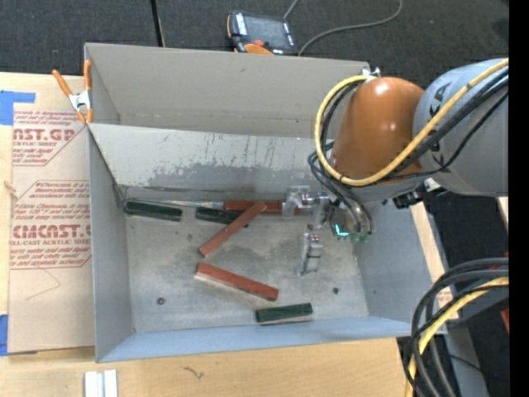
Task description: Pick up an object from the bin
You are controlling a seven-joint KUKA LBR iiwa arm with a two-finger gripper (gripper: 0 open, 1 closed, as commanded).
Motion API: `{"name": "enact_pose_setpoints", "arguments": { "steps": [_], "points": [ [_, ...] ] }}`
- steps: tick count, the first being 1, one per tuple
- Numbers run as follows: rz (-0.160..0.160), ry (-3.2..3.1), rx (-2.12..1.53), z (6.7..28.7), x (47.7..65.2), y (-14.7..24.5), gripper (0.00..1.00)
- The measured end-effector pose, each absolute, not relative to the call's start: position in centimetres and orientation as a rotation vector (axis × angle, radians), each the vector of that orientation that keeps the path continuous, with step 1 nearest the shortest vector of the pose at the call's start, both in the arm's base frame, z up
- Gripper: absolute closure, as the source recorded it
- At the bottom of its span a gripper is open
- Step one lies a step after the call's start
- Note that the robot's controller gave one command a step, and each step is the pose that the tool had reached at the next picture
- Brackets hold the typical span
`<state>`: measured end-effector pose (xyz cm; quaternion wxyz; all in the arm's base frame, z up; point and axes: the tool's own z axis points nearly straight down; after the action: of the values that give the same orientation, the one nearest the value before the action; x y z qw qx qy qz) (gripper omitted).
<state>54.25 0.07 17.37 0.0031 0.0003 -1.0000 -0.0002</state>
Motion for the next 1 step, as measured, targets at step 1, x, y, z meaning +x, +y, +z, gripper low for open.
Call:
{"name": "enact_pose_setpoints", "arguments": {
  "steps": [1],
  "points": [
    [-0.002,-3.127,-0.158,7.54,48.53,4.77,0.0]
  ]
}}
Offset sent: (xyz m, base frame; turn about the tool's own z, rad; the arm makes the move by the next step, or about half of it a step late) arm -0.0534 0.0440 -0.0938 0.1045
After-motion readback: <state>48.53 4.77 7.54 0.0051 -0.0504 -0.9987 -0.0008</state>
